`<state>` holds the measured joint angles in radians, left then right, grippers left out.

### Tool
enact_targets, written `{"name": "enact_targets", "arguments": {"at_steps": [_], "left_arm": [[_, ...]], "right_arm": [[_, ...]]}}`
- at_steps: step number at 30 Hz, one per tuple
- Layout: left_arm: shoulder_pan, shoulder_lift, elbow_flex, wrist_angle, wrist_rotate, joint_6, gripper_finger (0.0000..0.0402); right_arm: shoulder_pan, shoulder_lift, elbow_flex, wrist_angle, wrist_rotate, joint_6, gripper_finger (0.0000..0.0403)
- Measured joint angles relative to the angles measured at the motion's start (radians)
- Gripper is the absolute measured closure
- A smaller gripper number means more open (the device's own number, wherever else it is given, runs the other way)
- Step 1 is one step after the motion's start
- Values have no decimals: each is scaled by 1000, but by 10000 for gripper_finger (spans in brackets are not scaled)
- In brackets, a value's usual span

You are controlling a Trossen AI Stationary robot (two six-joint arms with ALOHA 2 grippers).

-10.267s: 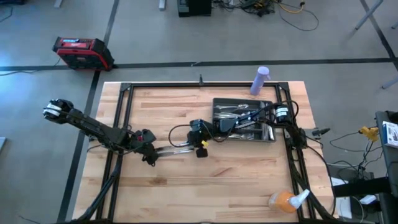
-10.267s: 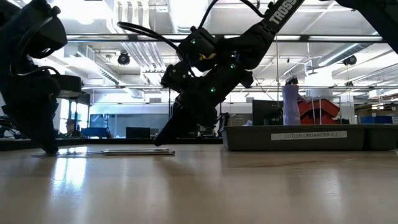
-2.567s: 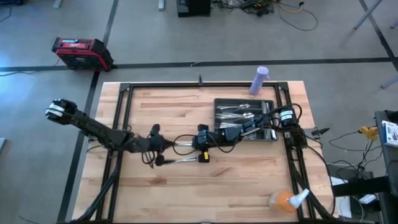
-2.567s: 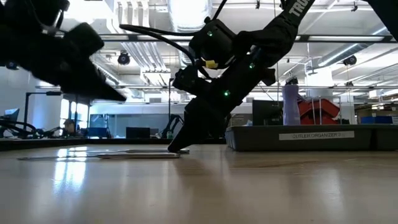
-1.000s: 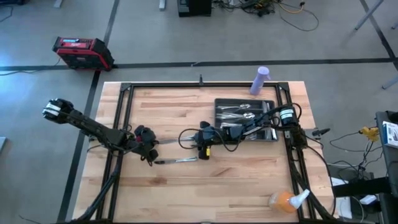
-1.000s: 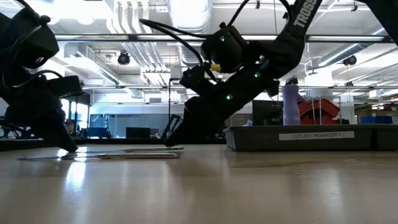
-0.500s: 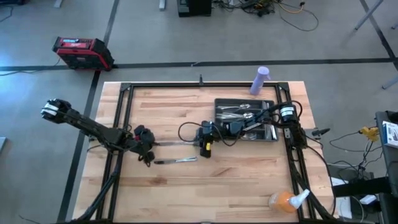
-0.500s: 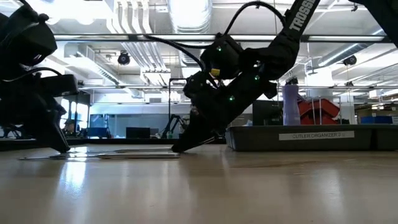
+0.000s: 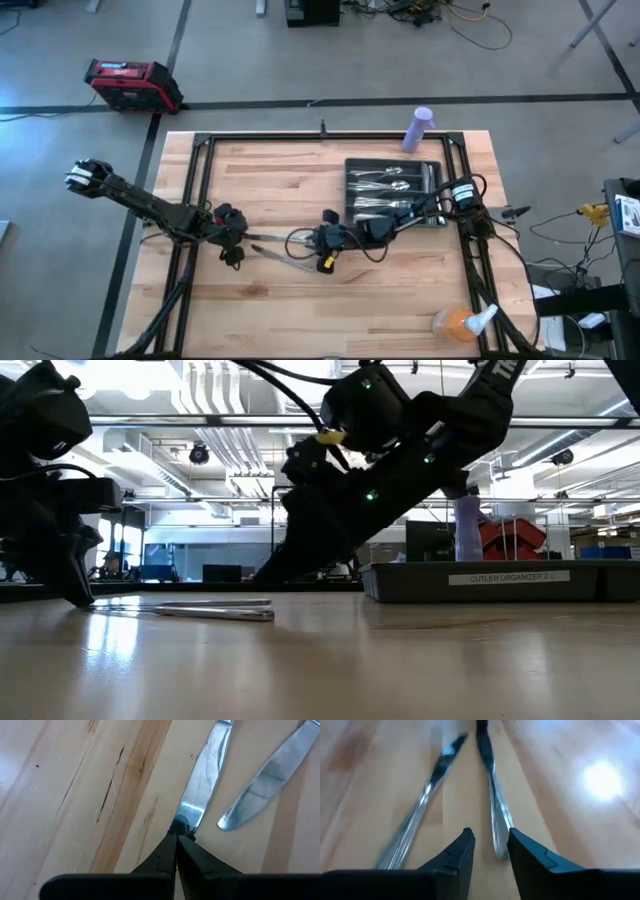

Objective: Sort silverware
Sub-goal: Put the silver knife into the gray silverware tray

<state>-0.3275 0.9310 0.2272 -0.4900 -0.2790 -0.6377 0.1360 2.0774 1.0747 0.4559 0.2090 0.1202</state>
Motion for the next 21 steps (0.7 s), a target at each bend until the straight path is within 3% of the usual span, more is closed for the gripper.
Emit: {"name": "enact_targets", "arguments": {"at_steps": [10,21], "left_arm": [[-1,0,-2,2,-7,1,402],[-1,0,-4,9,-14,5,402]], "right_arm": [[-25,106,0,153,-59,51,229],[-39,85,-3,118,-35,-97,233]]}}
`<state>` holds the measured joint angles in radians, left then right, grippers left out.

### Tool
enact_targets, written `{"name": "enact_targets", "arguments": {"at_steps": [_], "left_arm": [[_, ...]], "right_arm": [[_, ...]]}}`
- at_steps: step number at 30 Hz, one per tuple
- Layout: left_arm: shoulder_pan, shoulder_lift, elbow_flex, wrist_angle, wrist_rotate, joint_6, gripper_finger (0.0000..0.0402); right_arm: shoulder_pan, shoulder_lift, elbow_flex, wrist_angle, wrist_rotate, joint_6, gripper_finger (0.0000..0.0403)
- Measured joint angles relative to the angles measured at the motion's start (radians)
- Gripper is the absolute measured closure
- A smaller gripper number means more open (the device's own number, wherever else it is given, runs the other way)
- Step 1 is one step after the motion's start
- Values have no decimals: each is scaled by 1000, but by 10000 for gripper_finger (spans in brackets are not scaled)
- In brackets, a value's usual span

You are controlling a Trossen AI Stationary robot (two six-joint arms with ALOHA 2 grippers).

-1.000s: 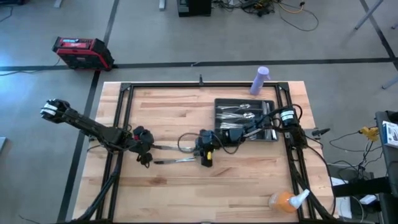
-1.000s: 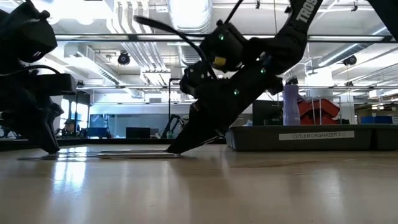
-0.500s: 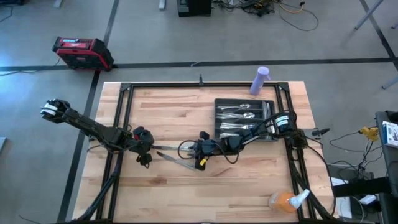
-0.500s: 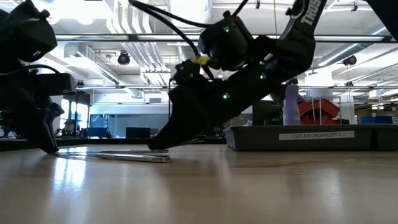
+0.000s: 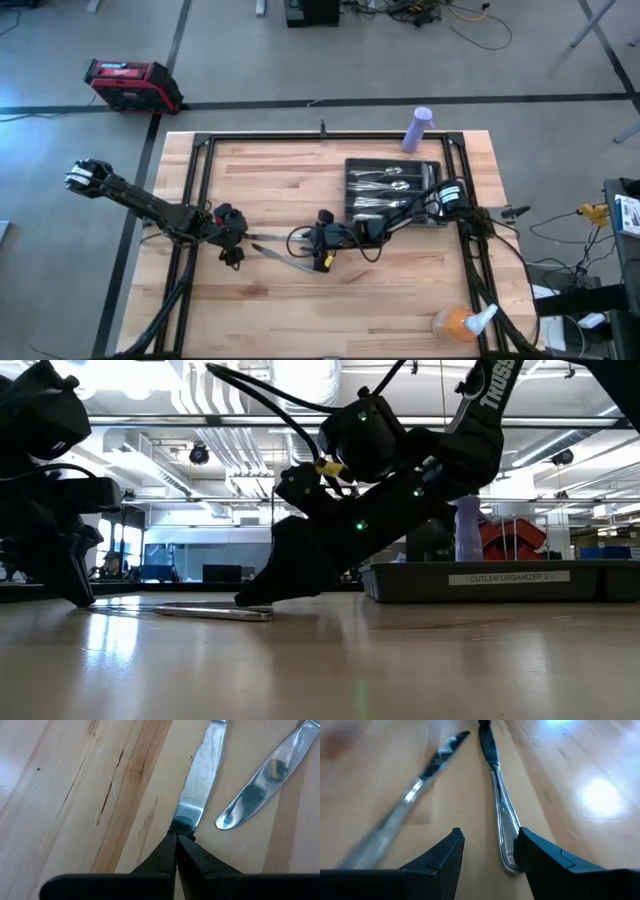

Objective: Sort silverware
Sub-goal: Put the silver knife into the gray silverware tray

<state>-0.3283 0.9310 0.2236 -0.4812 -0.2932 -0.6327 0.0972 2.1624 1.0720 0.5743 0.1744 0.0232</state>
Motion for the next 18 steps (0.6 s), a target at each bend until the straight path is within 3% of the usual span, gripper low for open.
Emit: {"name": "enact_targets", "arguments": {"at_steps": [18], "left_arm": [[-2,0,-1,7,7,36,402]], "right_arm": [[-33,-26,-11,52,5,-86,231]]}}
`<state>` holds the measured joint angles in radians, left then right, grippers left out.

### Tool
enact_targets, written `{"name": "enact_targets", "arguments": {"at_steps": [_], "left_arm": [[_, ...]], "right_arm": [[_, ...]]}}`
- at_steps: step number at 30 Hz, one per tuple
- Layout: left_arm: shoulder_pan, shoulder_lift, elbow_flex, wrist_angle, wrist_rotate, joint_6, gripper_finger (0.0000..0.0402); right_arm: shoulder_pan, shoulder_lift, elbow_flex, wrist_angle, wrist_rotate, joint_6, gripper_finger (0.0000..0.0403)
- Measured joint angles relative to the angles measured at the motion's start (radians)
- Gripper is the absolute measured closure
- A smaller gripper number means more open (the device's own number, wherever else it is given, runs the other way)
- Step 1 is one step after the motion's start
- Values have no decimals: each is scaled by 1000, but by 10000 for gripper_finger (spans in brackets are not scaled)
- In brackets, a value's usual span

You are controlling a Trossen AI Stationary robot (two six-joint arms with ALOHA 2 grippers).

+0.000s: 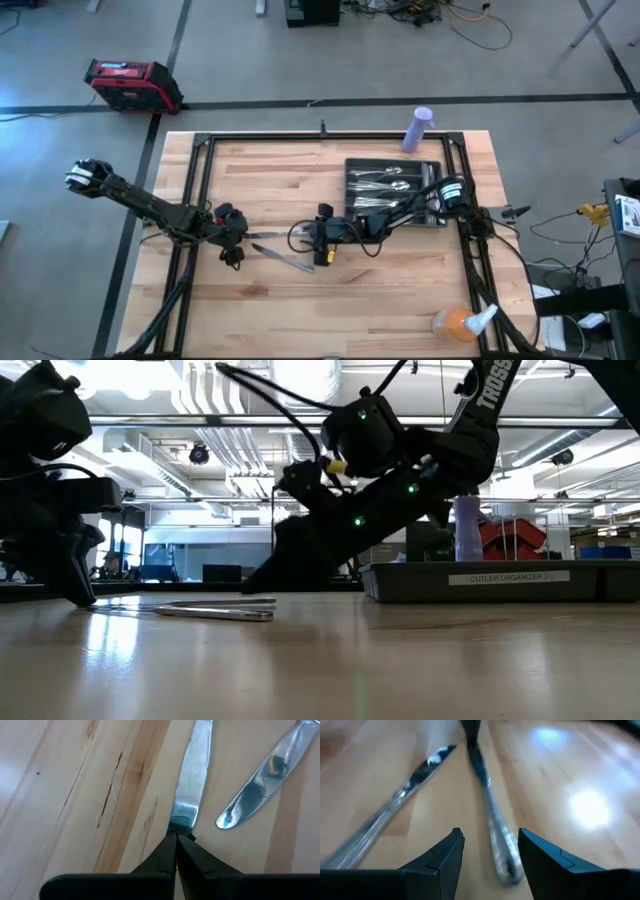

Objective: Sort silverware
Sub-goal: Put the silver knife into the gray silverware tray

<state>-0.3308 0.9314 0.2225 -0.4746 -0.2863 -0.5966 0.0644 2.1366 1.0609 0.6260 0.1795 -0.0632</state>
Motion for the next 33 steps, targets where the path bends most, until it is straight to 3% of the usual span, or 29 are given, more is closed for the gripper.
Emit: {"name": "enact_targets", "arguments": {"at_steps": [4,11,19,24,30,33], "left_arm": [[-7,0,-1,11,9,12,402],[-7,0,-1,14,2,12,402],[-7,0,-1,15,-3,12,402],[-7,0,-2,17,-4,16,402],[-7,-2,2,45,-9,15,402],[-7,1,32,86,13,15,402]], "right_arm": [[-27,-1,-16,-5,-19,6,231],[-32,27,-46,40,-157,72,231],[-18,119,-46,194,-172,120,236],[-17,131,-44,160,-172,109,268],[-13,128,-41,97,-178,67,338],[-11,127,-41,85,-178,21,346]]}}
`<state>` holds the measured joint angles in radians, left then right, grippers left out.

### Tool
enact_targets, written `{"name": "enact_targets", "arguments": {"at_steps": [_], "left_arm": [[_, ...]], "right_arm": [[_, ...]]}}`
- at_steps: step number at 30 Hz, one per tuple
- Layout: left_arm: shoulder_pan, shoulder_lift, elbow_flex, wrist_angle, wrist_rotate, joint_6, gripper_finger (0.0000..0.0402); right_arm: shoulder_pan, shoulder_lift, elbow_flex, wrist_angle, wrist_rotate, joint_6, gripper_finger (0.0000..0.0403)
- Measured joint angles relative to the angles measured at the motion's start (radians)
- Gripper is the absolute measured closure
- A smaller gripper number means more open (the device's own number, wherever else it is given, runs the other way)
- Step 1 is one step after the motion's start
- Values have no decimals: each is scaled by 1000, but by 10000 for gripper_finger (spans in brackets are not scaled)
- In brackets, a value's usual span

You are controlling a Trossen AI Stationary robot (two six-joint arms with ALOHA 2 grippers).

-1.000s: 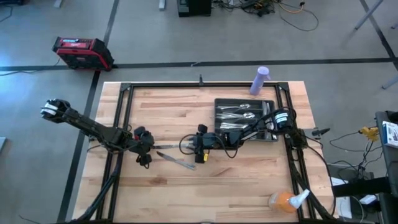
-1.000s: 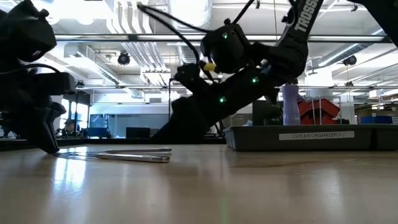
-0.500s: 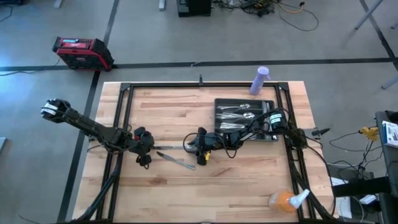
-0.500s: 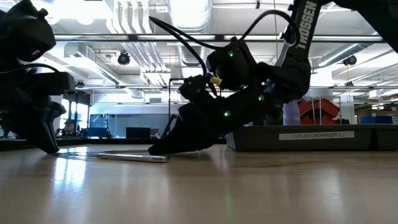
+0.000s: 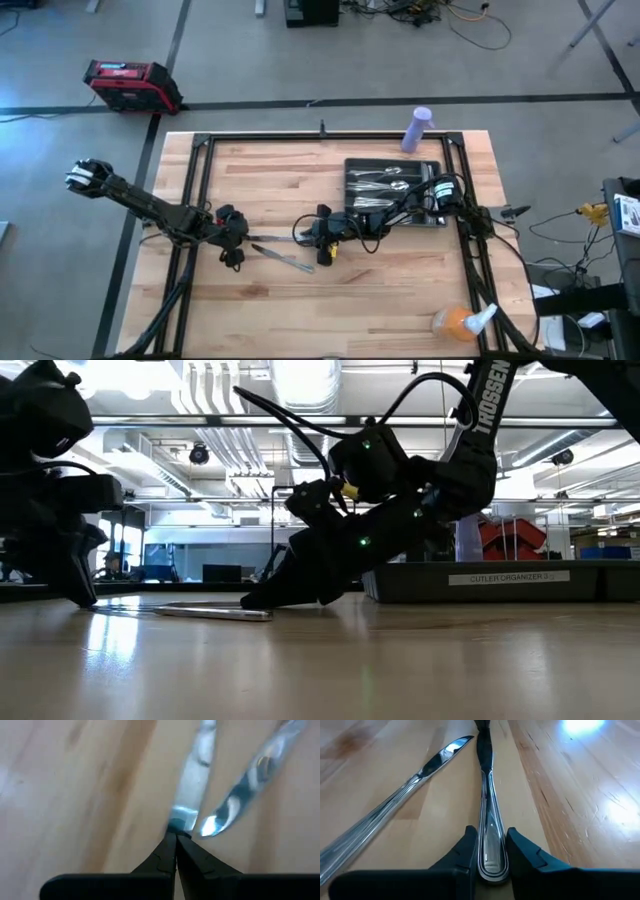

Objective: Sort silverware
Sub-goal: Put the silver knife into the gray silverware tray

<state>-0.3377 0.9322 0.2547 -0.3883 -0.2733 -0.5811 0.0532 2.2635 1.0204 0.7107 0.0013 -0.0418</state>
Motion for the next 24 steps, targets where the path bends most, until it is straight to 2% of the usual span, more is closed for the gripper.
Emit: {"name": "enact_targets", "arguments": {"at_steps": [9,14,18,24], "left_arm": [[1,1,114,223,-15,202,401],[7,40,120,257,-19,225,395],[17,122,119,286,-56,225,369],[88,285,123,393,-57,238,299]], "right_arm": [[8,-2,8,-32,38,-83,346],[14,-3,8,-33,77,-133,346],[14,-3,8,-33,81,-138,346],[13,-3,8,-34,87,-140,346]]}}
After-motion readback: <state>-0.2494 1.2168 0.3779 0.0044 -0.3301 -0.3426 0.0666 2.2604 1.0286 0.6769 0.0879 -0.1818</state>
